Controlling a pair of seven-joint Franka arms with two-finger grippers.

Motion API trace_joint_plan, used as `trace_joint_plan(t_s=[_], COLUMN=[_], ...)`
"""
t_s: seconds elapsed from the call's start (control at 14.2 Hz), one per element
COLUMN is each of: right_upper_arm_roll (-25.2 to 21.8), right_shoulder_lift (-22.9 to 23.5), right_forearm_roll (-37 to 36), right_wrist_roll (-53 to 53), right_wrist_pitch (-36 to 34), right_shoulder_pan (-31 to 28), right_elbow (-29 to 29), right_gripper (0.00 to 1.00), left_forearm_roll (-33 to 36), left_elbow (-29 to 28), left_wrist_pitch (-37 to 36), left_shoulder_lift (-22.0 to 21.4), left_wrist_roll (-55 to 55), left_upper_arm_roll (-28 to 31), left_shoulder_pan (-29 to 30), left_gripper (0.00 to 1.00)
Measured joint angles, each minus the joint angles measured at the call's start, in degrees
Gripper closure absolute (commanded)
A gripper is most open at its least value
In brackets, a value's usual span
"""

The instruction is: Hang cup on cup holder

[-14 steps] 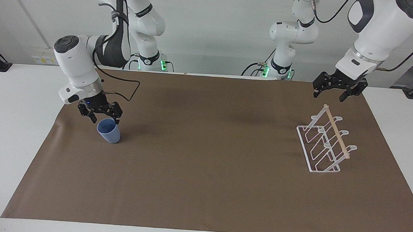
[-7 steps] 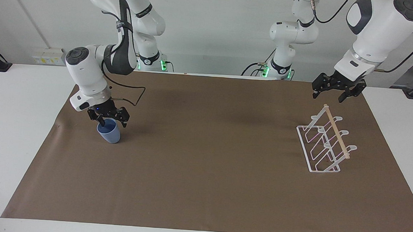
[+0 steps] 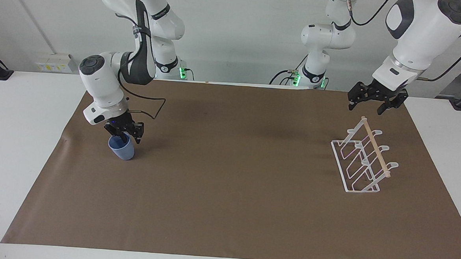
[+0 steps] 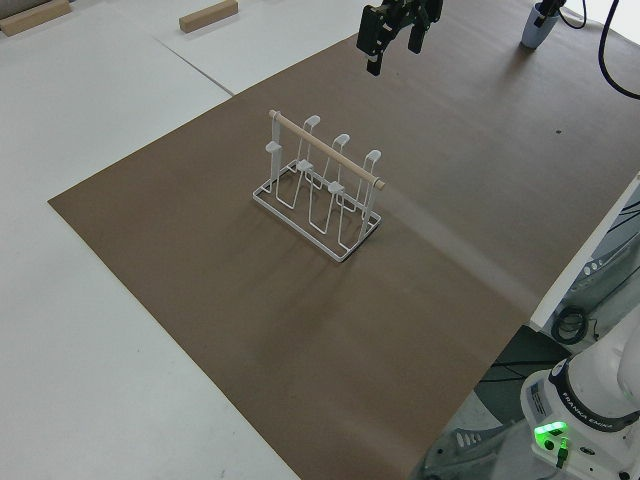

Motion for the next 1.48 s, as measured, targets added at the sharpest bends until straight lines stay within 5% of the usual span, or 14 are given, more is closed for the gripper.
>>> trace_joint_plan(t_s=[0.78,1.48], right_upper_arm_roll=[-0.1,-0.4], right_shoulder_lift=[-0.9,-1.6], right_forearm_roll=[0.0,0.0], right_wrist_roll=[0.0,0.0], right_wrist_pitch=[-2.8,-13.8], right_shoulder_pan=[0.8,-0.1], right_elbow=[0.7,4.7], right_gripper=[1.0,1.0], left_forearm_roll=[0.0,-8.5], left_elbow=[-1.5,-1.4], left_wrist_pitch=[1.3,4.6], left_shoulder_lift=[-0.8,-0.9], left_wrist_roll=[-0.9,-29.6], left_upper_arm_roll=[-0.2,-0.4], left_shoulder_pan=[0.0,-0.9], left_gripper=[0.0,0.0])
